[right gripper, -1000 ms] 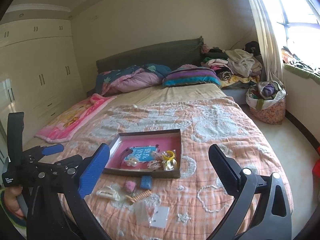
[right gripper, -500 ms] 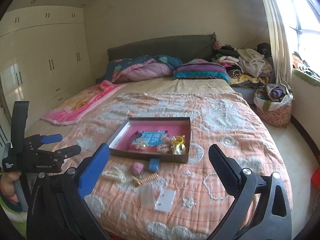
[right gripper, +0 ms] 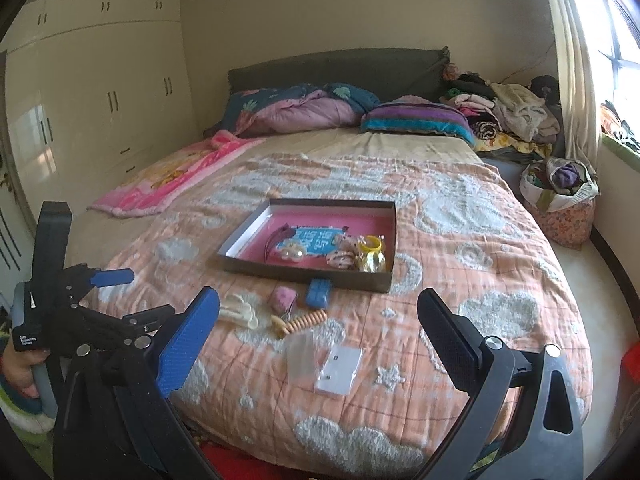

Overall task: Organize jewelry
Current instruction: 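Withdraw both tools from the box and approach the pink pompom, then grasp the pink pompom with the left tool while the right tool grasps the clear plastic bag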

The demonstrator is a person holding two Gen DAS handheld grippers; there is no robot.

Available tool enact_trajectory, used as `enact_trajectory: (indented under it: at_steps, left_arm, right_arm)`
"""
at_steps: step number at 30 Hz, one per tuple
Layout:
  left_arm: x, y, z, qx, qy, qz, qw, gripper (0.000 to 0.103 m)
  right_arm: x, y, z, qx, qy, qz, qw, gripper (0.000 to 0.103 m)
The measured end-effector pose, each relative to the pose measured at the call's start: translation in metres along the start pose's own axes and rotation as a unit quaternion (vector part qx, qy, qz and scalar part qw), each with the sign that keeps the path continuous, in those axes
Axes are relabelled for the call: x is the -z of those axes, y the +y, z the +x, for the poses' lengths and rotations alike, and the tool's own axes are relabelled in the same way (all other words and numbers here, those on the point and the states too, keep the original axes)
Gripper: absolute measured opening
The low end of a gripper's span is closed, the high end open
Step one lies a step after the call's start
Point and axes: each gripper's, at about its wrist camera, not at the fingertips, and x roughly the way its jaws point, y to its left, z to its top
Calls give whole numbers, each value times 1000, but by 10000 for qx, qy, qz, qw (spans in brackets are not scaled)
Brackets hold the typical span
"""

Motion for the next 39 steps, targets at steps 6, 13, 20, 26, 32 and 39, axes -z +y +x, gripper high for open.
enact_trajectory:
  at_steps: [6, 13, 20, 26, 32, 39]
  left_arm:
    - [18, 3, 12, -14, 239, -26, 9997, 93]
    - [29, 11, 26, 19, 434, -138, 9990, 93]
    - [29, 10, 42, 112, 537, -150, 9984, 93]
    - [6, 14, 56, 215, 469, -234, 9984, 93]
    - [-26, 5, 81, 340, 517, 87, 9980, 81]
    - [-48, -13, 113, 642, 777, 297, 9945, 75]
  right_arm:
    - [16, 7, 11, -52, 243, -184, 9995, 99]
    - [35, 14, 27, -96, 544, -448, 9975, 99]
    - [55, 17, 51, -195, 883, -539, 9944, 99]
    - [66, 21, 73, -272, 1090, -672, 9914, 98]
    - [72, 25, 95, -330, 1272, -788, 9882, 98]
    - [75, 26, 130, -387, 1473, -867, 9845, 84]
